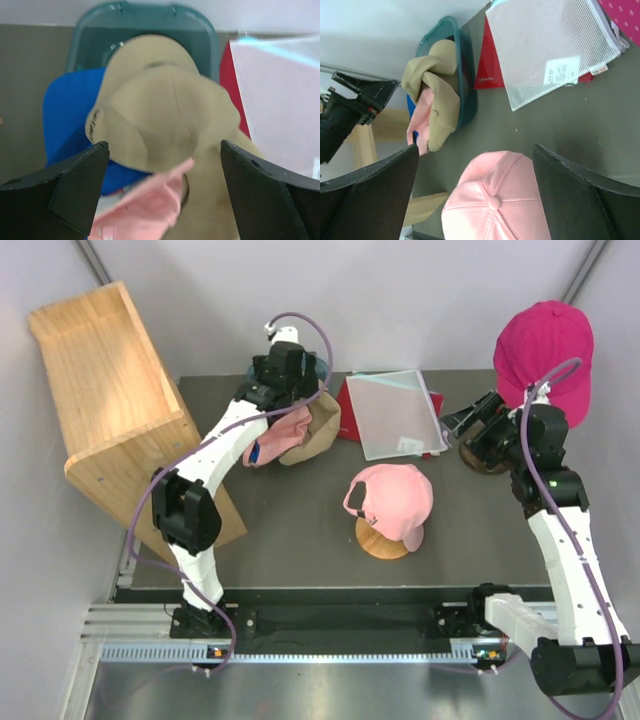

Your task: Stack the hats

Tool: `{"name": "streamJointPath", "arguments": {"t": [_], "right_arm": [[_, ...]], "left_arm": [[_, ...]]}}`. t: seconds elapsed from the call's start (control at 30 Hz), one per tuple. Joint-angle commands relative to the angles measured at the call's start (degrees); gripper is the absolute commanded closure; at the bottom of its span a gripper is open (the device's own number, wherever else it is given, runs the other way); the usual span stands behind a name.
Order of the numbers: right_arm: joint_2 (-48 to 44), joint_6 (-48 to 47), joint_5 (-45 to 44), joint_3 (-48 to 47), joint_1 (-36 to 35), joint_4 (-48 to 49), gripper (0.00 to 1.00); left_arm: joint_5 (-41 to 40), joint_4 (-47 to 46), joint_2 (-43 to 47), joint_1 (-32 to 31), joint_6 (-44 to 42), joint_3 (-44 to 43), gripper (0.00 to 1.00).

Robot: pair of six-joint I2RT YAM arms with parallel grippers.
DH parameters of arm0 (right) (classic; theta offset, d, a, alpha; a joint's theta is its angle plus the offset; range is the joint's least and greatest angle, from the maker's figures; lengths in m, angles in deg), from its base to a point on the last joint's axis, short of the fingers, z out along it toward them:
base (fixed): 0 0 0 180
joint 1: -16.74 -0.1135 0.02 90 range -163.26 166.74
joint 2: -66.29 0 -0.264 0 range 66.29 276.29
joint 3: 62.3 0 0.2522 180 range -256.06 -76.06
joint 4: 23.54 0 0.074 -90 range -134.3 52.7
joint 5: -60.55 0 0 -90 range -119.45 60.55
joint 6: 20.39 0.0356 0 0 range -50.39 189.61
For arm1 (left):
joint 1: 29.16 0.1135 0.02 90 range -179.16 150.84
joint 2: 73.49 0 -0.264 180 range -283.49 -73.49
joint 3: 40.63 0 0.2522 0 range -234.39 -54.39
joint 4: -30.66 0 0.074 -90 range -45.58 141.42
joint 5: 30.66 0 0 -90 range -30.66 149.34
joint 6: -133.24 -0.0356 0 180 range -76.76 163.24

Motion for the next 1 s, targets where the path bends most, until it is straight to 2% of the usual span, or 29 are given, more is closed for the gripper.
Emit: {"name": "streamJointPath", "arguments": {"t": [0.0,0.1,0.23,0.43,0.53,0.63,0.67,0.77,0.8,0.9,0.97], "right_arm": [[0.5,-0.9,1.2,-3.7,0.2,5.6,0.06],[1.5,-0.4,1.5,-3.6,0.2,6.3,0.06],[2.9,-0.8,2.0,-4.8,0.3,6.9,0.06],[3.1,-0.5,1.9,-4.7,1.0,7.0,0.06],[2.7,-0.3,1.4,-4.5,1.1,7.1,0.06],[2.4,-0.1,1.3,-4.3,1.2,7.0,0.06],[2.3,-0.1,1.3,-4.3,1.2,6.9,0.06],[2.2,0.1,1.3,-4.0,1.2,6.9,0.06],[2.2,0.1,1.3,-4.0,1.2,6.8,0.06],[2.3,0.1,1.5,-4.0,1.3,6.8,0.06],[2.3,0.2,1.5,-4.0,1.3,6.8,0.06]], "left_arm": [[3.2,-11.1,-0.8,1.6,-0.6,-1.2,0.04],[6.1,-12.8,-3.8,3.2,-0.1,-2.8,0.06],[6.3,-8.0,-8.3,4.1,1.8,-8.3,0.08],[4.9,-3.3,-11.3,4.4,5.5,-8.8,0.12],[4.9,-3.8,-11.2,4.5,5.9,-7.6,0.19],[5.5,-5.0,-10.8,4.5,6.2,-6.7,0.41],[5.4,-5.2,-10.7,4.5,6.4,-6.4,0.52],[5.6,-6.0,-10.8,4.6,6.5,-5.6,0.66],[6.0,-6.0,-10.8,4.7,6.3,-5.7,0.76],[6.0,-6.1,-10.5,4.7,5.8,-5.8,0.92],[5.7,-6.7,-9.8,4.8,5.5,-5.8,1.0]]}}
